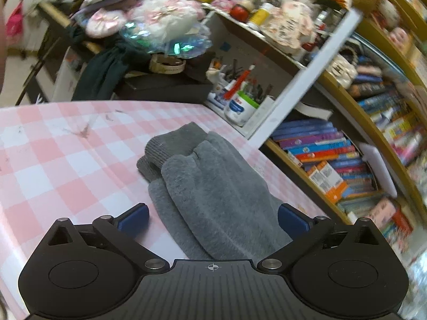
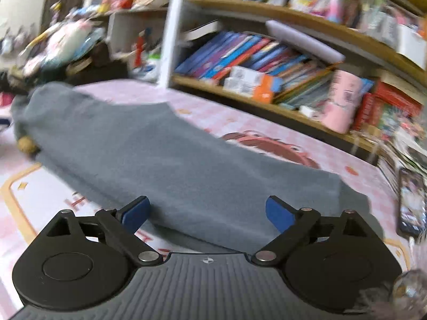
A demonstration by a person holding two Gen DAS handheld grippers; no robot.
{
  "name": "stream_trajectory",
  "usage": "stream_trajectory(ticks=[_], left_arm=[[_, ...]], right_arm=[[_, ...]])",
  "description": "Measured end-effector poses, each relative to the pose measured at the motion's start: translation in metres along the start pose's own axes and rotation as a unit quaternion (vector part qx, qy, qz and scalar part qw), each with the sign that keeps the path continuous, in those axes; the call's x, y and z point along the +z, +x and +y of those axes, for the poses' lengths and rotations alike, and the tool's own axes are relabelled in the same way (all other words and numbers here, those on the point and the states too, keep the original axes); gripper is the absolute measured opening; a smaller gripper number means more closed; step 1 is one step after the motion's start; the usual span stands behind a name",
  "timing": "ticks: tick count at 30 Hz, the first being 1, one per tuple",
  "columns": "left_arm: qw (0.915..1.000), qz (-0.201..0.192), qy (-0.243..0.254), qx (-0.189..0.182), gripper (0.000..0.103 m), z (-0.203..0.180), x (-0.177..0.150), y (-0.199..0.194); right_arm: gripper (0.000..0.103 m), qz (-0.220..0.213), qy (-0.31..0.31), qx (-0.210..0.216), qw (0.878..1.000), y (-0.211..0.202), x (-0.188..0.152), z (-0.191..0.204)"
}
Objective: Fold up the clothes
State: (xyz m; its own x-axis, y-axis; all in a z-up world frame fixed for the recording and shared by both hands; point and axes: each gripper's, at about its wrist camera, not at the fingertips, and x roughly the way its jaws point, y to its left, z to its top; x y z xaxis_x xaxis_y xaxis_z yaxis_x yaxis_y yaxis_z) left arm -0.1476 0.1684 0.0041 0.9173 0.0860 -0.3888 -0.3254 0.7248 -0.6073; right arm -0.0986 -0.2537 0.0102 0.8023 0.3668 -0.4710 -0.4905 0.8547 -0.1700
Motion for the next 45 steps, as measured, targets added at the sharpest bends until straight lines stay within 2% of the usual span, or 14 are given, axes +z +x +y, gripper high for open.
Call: stream_trajectory(ticks=[6, 9, 16, 19, 22, 23, 24, 27, 29, 33, 35, 39, 41, 45], left_arm=[[0.997, 0.007, -0.073, 0.025, 0.103, 0.001, 0.011, 0.006], [0.9964, 0.005, -0.078, 0.03, 0.102, 0.0, 0.011, 0.009], [0.9949, 0.005, -0.091, 0.044, 0.1, -0.003, 0.014, 0.015], [0.9946, 0.005, -0.083, 0.061, 0.089, -0.007, 0.015, 0.017], [0.9927, 0.01, -0.093, 0.075, 0.054, -0.005, 0.014, 0.02], [0.9919, 0.013, -0.1, 0.078, 0.036, -0.003, 0.013, 0.021], [0.9908, 0.018, -0.112, 0.074, 0.029, 0.002, 0.013, 0.023], [0.9909, 0.014, -0.124, 0.051, 0.018, 0.005, 0.013, 0.02], [0.9958, -0.009, -0.085, 0.033, 0.015, -0.009, 0.013, 0.01], [0.9979, -0.052, 0.012, -0.038, 0.015, -0.041, 0.01, -0.016], [0.9979, -0.054, 0.02, -0.031, 0.015, -0.043, 0.009, -0.02], [0.998, -0.018, -0.055, 0.026, 0.018, -0.015, 0.007, -0.006], [0.9961, -0.008, -0.084, 0.025, 0.023, -0.001, 0.004, -0.001], [0.9931, 0.009, -0.116, 0.017, 0.044, 0.011, -0.002, 0.007]], right_arm=[[0.094, -0.032, -0.035, 0.01, 0.999, 0.006, 0.018, 0.01], [0.094, -0.039, -0.026, 0.005, 0.999, 0.012, 0.02, 0.008], [0.094, -0.056, -0.043, 0.046, 0.996, 0.01, 0.016, 0.016], [0.094, -0.041, -0.052, 0.044, 0.997, 0.014, 0.017, 0.02], [0.094, -0.021, -0.066, 0.037, 0.997, 0.02, 0.018, 0.026], [0.094, -0.016, -0.071, 0.038, 0.997, 0.022, 0.018, 0.028], [0.094, -0.012, -0.073, 0.039, 0.997, 0.023, 0.018, 0.028], [0.094, -0.001, -0.076, 0.043, 0.996, 0.028, 0.017, 0.029], [0.094, 0.001, -0.077, 0.042, 0.996, 0.028, 0.017, 0.029], [0.094, 0.002, -0.077, 0.042, 0.996, 0.028, 0.017, 0.029], [0.094, 0.003, -0.077, 0.042, 0.996, 0.028, 0.017, 0.029], [0.095, 0.005, -0.076, 0.043, 0.996, 0.028, 0.018, 0.029], [0.095, 0.005, -0.075, 0.043, 0.996, 0.029, 0.018, 0.029], [0.096, 0.006, -0.075, 0.043, 0.996, 0.029, 0.018, 0.028]])
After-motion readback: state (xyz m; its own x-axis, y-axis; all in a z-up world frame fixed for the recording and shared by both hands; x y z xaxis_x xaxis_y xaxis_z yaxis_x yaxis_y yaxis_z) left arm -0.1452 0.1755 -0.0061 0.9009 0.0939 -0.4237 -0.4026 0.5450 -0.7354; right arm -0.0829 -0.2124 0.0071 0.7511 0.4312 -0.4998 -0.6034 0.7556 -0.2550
